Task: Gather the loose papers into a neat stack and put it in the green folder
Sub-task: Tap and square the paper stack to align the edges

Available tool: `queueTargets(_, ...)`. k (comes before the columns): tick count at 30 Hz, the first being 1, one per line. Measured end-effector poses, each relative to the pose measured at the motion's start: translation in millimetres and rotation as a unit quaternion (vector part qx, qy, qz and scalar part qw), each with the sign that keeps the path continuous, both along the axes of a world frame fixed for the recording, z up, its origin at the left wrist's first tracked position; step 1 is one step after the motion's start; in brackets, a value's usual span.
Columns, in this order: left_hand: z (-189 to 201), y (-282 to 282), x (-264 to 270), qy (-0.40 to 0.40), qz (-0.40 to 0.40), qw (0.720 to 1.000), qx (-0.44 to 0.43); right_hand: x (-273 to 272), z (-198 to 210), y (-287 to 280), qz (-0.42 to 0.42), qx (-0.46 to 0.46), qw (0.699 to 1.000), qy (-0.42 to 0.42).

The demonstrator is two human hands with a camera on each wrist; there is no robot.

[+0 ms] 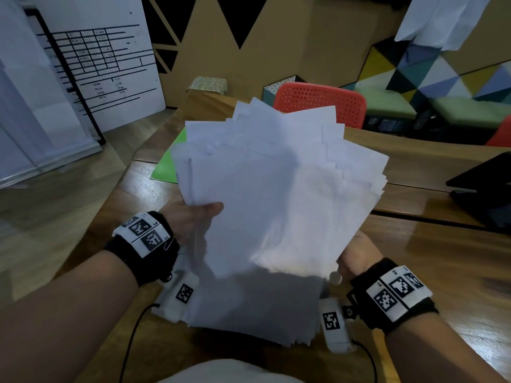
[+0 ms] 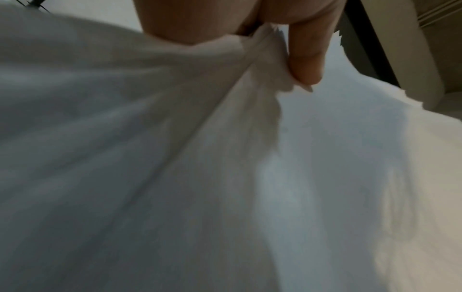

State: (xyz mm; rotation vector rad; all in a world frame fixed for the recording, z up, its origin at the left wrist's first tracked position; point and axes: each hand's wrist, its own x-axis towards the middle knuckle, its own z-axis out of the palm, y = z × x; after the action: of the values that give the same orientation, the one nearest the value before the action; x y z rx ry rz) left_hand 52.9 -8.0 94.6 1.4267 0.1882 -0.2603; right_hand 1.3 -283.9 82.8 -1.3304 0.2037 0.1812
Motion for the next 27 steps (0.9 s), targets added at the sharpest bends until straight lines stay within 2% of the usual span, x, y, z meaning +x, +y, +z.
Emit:
queueTargets(2, -1, 0, 1, -0.014, 0.025, 0.999, 0.021, -1, -6, -1, -0.026, 0.070, 0.997, 0.011)
queueTargets(5, 1, -1, 0, -0.044, 0.085, 0.993, 0.072, -2, -5, -2, -0.001, 0.139, 0.990, -0.012)
queueTargets(7, 8, -6, -6, -0.089, 0.104, 0.986, 0.094, -2, -6, -1, 0.013, 0.083, 0.996, -0.025)
queueTargets(8, 11, -9, -9, -0.119, 0.107, 0.982, 0.097, 0, -10, 0, -0.008, 0.043, 0.998, -0.034)
queueTargets(10, 18, -14, -17, -0.169, 0.119, 0.972, 0.109, 0, -10, 11, -0.076, -0.073, 0.991, -0.077)
queueTargets(12, 20, -16, -23, -0.197, 0.130, 0.964, 0.124, 1, -8, 19, -0.155, -0.173, 0.967, -0.107)
queueTargets(13, 22, -17, -26, -0.196, 0.133, 0.962, 0.139, -1, -6, 22, -0.176, -0.165, 0.963, -0.122)
queueTargets(16, 17, -13, -28, -0.158, 0.086, 0.970, 0.163, -7, -1, 23, -0.159, -0.103, 0.969, -0.156)
queueTargets(19, 21, -13, -28, -0.169, 0.022, 0.964, 0.206, -10, -2, 21, -0.173, -0.107, 0.966, -0.161)
queueTargets(21, 23, -9, -23, -0.192, 0.006, 0.964, 0.186, -9, 3, 19, -0.180, -0.084, 0.967, -0.157)
queueTargets(23, 25, -3, -21, -0.205, 0.011, 0.972, 0.113, -10, 14, 16, -0.169, -0.044, 0.970, -0.168)
queueTargets(25, 26, 2, -16, -0.221, -0.009, 0.975, 0.016, -11, 28, 12, -0.139, -0.017, 0.973, -0.183)
queueTargets(27, 24, 1, -12, -0.208, -0.043, 0.977, -0.032, -8, 38, 12, -0.088, -0.020, 0.979, -0.181)
